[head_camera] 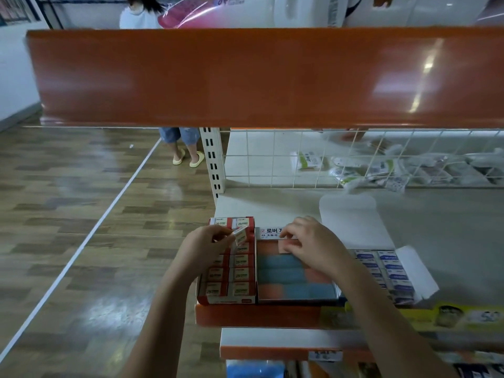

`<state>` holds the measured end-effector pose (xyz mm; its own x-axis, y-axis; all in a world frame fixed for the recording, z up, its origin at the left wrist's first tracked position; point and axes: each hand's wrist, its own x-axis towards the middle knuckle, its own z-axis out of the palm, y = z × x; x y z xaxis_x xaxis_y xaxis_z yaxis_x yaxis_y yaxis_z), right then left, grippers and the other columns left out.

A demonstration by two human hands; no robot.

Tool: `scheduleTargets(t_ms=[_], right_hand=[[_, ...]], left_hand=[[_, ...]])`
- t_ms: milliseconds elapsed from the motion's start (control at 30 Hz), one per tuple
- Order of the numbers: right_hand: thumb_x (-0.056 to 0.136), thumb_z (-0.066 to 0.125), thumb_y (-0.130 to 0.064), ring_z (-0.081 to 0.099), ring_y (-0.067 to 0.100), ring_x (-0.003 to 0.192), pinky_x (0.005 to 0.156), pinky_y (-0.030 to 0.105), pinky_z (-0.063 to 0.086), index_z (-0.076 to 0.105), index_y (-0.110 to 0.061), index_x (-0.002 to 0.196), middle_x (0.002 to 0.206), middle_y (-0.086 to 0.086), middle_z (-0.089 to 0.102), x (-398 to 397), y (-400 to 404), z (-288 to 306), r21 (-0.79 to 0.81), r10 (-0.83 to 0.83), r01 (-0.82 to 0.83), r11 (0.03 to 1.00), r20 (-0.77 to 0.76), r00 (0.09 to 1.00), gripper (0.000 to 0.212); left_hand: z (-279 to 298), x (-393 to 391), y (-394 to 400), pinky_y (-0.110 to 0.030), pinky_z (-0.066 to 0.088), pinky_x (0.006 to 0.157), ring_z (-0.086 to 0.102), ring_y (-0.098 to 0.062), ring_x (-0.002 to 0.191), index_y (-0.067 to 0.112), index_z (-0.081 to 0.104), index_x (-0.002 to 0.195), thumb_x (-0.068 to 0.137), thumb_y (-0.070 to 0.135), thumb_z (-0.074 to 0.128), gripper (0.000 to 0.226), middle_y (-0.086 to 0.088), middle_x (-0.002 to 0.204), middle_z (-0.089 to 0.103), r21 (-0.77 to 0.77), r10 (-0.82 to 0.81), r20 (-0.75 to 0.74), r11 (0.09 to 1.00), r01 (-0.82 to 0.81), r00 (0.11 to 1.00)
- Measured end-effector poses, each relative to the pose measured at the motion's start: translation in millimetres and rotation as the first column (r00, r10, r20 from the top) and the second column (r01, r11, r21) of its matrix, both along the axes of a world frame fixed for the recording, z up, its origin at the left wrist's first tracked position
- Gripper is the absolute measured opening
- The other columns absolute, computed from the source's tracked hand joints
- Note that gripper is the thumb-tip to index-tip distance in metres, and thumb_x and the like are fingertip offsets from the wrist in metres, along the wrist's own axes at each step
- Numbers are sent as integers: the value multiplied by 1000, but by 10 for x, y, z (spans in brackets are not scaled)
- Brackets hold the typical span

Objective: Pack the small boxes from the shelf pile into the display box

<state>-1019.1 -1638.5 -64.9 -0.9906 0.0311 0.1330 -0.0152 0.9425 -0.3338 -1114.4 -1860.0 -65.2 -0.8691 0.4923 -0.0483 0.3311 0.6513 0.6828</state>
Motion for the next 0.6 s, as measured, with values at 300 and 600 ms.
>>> scheduleTargets(t_ms=[300,600], right_hand=[[90,58,-31,46,9,104,86,24,40,61,-23,110,107,-6,57,-145,-188,-8,-36,65,-65,997,4,998,22],[90,57,-32,45,8,102,83,23,37,61,-23,110,107,-7,57,-191,-239,-41,-40,92,-91,995,8,996,22]], left_hand=[[15,-55,79,-16,47,59,60,1,76,27,60,102,90,28,59,11,8,97,69,-49,4,-68,999,-7,998],[-93,137,145,-23,48,66,57,-9,85,24,63,109,92,36,54,22,7,100,66,-111,90,-379,984,-142,921]])
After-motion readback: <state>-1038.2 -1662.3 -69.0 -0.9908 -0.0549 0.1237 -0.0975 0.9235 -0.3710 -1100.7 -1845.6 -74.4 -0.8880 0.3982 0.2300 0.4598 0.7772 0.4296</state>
